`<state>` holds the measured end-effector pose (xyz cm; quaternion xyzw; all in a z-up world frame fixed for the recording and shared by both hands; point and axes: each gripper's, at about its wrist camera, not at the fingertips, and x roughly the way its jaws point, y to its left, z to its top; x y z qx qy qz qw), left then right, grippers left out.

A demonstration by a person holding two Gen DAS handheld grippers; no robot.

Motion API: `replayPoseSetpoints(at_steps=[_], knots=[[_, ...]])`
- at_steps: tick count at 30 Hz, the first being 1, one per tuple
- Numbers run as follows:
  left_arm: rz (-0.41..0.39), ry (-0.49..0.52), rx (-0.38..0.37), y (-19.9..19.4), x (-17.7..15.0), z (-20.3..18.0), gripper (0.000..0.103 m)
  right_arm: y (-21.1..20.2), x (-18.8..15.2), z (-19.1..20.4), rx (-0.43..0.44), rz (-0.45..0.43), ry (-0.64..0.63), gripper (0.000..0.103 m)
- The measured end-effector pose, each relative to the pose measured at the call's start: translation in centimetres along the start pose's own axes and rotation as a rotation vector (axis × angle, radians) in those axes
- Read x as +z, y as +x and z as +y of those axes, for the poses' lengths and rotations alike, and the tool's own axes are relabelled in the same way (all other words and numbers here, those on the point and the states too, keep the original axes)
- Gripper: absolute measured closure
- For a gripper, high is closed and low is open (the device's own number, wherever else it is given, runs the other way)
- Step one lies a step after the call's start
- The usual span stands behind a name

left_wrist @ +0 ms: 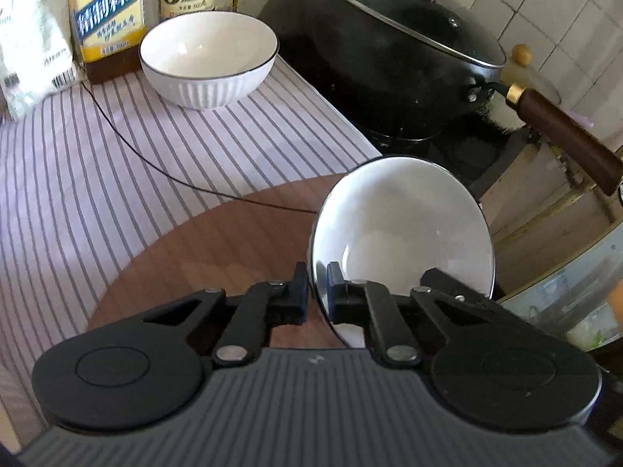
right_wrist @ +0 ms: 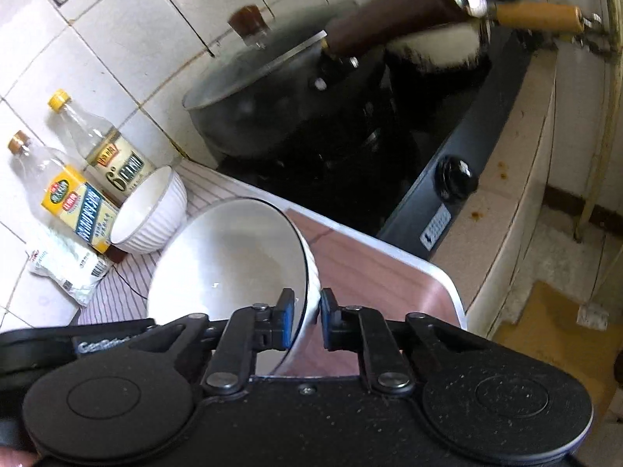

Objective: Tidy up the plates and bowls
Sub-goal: 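Carry the second white bowl with both grippers toward the first bowl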

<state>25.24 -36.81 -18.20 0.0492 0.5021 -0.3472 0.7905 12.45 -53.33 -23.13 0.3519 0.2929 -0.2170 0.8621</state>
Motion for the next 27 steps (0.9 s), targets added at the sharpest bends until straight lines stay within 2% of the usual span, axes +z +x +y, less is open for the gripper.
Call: replayPoseSetpoints(at_steps=[20, 23, 25, 27], knots=[[-0.008, -0.028, -0.017, -0.1, -0.5, 0.5, 0.095, 0.5, -0.3, 0.1, 0.015, -0.029, -0.051, 0.092], [0.019, -0.043, -0.02, -0.3, -0.6, 0.8, 0.095, 0.2, -0.4, 0.2, 0.017, -0.03, -0.057, 0.091], [0.041, -0.062, -0.033, -0.8, -0.7, 1.2, 0.095, -0.3, -0.8, 1.0, 0.005, -0.053, -0.111, 0.09], [0.036, -0.067, -0.038, -2.0, -1.0, 1.7, 0.095, -1.1, -1.3, 1.3, 0.022, -0.05, -0.12, 0.09]])
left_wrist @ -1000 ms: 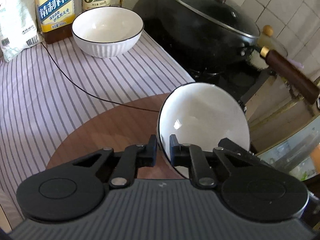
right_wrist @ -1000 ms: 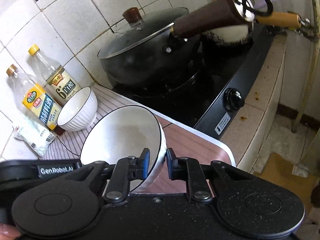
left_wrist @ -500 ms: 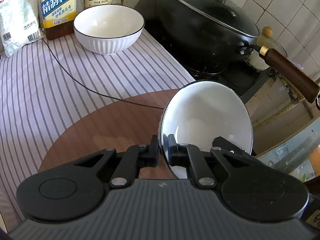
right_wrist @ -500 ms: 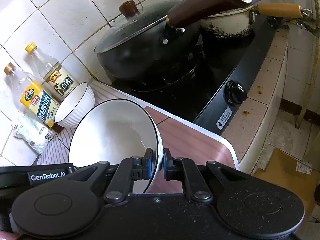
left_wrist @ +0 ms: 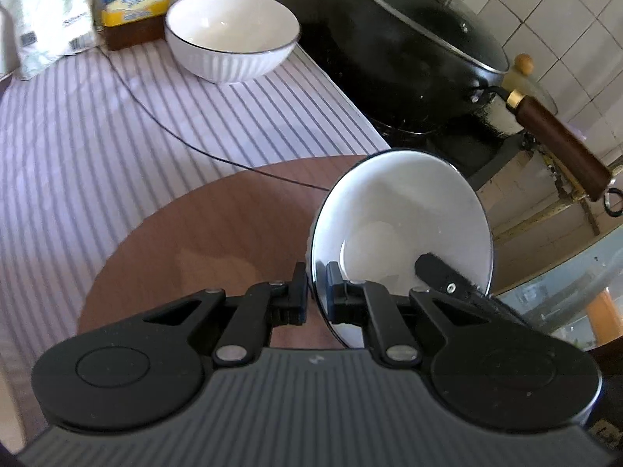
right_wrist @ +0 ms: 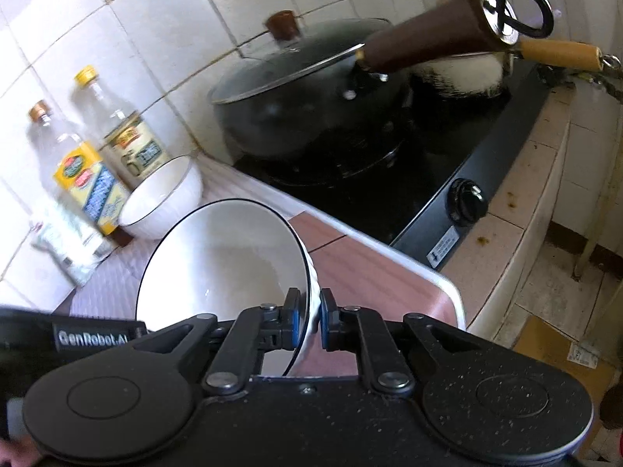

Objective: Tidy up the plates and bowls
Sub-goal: 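Carry the second white bowl with both grippers toward the first bowl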

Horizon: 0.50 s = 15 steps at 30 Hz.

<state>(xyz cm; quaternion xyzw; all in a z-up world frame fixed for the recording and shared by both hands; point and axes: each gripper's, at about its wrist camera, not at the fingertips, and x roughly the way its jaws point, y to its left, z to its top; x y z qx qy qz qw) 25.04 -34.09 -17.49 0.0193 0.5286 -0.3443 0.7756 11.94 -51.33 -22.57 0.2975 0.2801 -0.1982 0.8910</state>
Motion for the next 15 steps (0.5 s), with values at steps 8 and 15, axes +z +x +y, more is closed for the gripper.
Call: replayPoseSetpoints(at_steps=[8, 15], knots=[[0.004, 0.029, 0.033, -6.3, -1.4, 0.9, 0.095, -3.8, -0.7, 2.6, 0.072, 0.044, 0.037, 0.089], [-0.029, 0.086, 0.054, -12.8, -2.2, 2.5, 0.094, -7.8, -1.1, 6.5, 0.137, 0.089, 0.01, 0.089]])
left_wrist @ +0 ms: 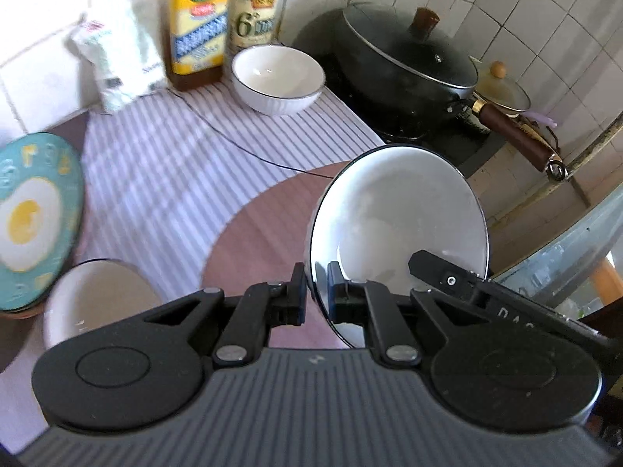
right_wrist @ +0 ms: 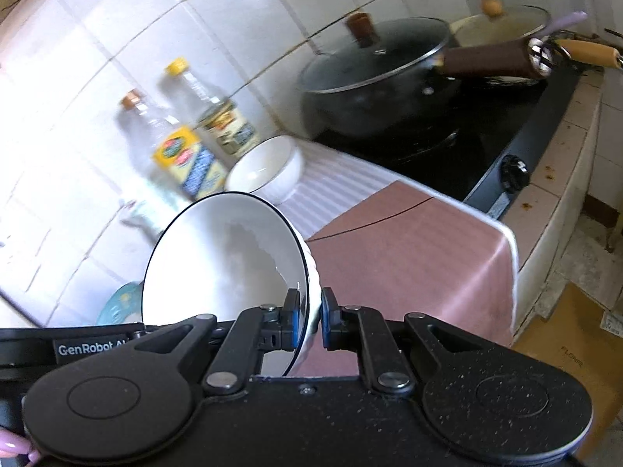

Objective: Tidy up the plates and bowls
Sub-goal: 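Carry the second white bowl with both grippers toward the first bowl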

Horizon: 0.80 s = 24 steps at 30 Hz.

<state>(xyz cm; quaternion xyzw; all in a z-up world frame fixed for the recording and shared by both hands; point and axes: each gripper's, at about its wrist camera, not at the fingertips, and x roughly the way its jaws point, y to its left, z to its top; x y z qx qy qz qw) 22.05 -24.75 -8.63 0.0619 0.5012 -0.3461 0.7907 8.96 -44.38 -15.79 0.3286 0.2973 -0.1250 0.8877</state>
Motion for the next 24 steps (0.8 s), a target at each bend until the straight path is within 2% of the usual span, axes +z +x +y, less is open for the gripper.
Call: replayPoseSetpoints(at_steps=[12, 24], knots=[[-0.05, -0.066, 0.032, -6.7, -2.6, 4.9, 0.094, -2.7, -1.4, 6.9, 0.064, 0.046, -0.098, 0.088], [-0.037, -0.193, 0.068, -8.2, -5.7, 11.0, 0.094, -0.5, -4.5, 11.6, 0.113, 0.103, -0.19, 0.088]])
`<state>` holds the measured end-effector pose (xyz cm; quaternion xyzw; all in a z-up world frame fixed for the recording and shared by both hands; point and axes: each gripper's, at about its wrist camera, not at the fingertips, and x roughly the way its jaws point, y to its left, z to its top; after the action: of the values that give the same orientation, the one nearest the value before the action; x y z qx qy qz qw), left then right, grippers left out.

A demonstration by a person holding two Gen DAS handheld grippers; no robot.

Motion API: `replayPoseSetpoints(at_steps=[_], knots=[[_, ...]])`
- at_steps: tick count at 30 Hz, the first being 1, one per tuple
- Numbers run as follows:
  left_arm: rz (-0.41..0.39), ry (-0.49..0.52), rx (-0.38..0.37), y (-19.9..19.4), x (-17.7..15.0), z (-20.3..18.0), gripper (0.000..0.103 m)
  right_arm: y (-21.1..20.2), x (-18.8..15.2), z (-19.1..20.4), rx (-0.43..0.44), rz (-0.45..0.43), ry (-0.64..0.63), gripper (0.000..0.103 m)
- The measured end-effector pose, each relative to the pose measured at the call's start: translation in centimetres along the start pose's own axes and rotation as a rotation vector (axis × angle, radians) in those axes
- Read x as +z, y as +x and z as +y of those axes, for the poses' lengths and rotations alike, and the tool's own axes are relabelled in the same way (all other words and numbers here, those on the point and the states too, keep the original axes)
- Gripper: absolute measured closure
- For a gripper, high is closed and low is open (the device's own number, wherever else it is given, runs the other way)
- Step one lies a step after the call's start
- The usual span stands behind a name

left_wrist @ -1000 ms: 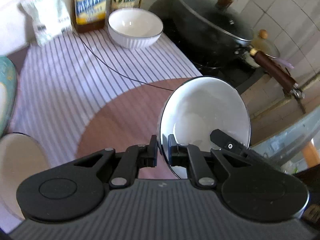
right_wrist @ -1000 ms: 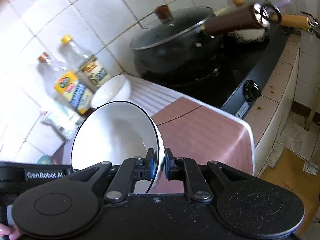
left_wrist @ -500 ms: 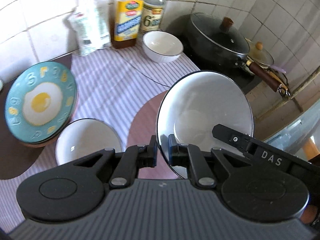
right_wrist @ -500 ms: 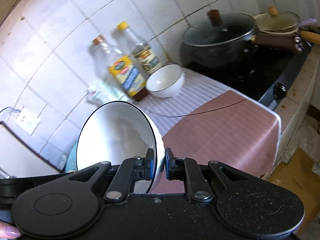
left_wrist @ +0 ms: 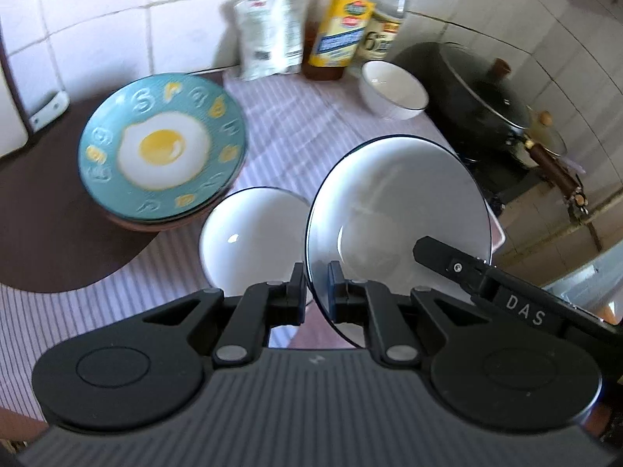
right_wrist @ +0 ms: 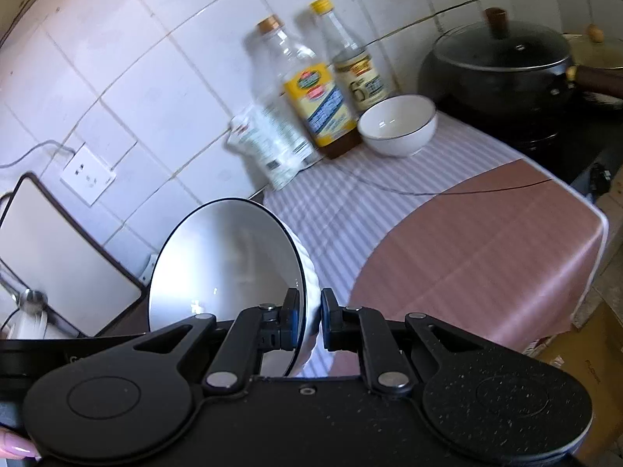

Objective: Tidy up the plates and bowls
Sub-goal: 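Carry the second white bowl with both grippers toward the first bowl, then lower the second bowl into the first bowl and open both grippers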

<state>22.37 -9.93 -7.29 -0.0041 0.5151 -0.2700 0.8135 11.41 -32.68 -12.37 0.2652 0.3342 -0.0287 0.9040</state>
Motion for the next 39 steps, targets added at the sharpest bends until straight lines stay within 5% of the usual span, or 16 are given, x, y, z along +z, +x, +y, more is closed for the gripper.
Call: replayPoseSetpoints(at_steps=[15, 39], knots=[[0.073, -0.089, 0.022, 3.3, -0.3, 4.8, 0.092, 6.1, -1.2, 3.2, -0.034, 0.04, -0.214, 0.088], [0.194, -0.086, 0.08, 6.3, 1.1, 4.9, 0.088, 9.4, -2.6, 3.2, -0.051, -0.007, -0.469, 0.086]])
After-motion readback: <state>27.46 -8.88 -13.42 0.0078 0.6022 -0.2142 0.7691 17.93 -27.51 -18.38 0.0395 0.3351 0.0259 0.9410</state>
